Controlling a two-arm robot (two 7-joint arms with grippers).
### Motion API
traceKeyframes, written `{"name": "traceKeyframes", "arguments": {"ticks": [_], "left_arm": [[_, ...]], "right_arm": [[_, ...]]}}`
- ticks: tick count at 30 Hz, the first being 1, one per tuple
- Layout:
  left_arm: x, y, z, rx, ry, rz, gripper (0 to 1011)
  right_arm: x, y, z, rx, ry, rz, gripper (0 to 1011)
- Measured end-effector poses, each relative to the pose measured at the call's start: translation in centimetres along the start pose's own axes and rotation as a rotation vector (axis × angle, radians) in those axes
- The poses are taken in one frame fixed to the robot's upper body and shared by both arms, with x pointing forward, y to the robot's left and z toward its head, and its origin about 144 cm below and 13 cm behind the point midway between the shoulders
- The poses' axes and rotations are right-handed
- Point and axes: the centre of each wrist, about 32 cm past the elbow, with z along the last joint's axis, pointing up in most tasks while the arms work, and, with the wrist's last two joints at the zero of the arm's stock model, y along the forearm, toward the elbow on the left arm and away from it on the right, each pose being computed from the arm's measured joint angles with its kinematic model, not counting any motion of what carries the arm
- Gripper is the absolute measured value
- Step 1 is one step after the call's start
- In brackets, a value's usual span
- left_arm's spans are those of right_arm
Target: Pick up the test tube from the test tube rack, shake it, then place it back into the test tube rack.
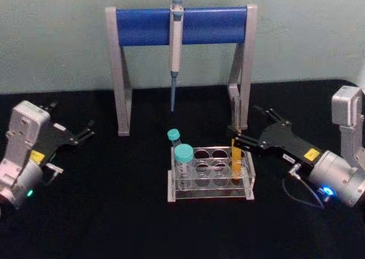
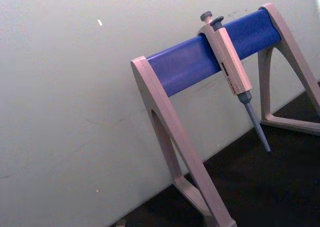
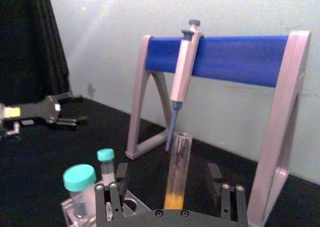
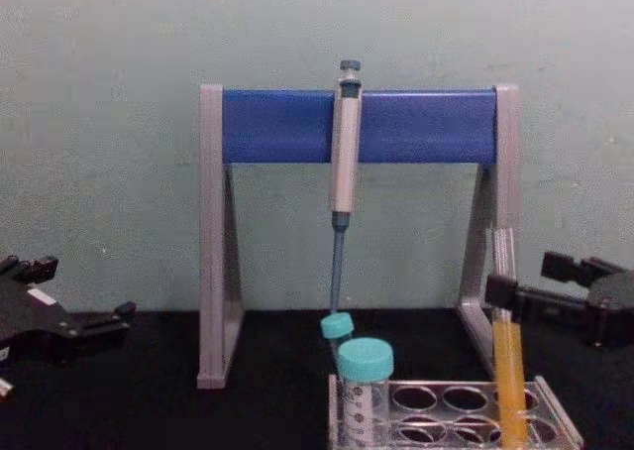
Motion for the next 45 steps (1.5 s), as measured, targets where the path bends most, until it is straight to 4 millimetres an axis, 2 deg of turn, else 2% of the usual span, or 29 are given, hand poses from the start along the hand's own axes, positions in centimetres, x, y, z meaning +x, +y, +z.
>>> {"name": "traceKeyframes", "arguments": {"ticks": [11, 19, 33, 45], "left_arm": [[0.0, 0.0, 0.0, 0.000, 0.000, 0.000, 1001], [0.0, 0.0, 0.0, 0.000, 0.000, 0.000, 1002], [0.0, 0.0, 0.0, 0.000, 0.000, 0.000, 1001], [0.0, 0.0, 0.0, 0.000, 0.000, 0.000, 1001]], "right_arm": [[-2.9, -2.2, 1.6, 0.019, 0.002, -0.110, 1000], [-3.9, -3.4, 1.9, 0.010, -0.007, -0.192, 1000], [-2.3, -3.6, 0.7, -0.025, -0.032, -0.322, 1000], [-1.0, -1.9, -1.0, -0.080, -0.047, -0.370, 1000]]}}
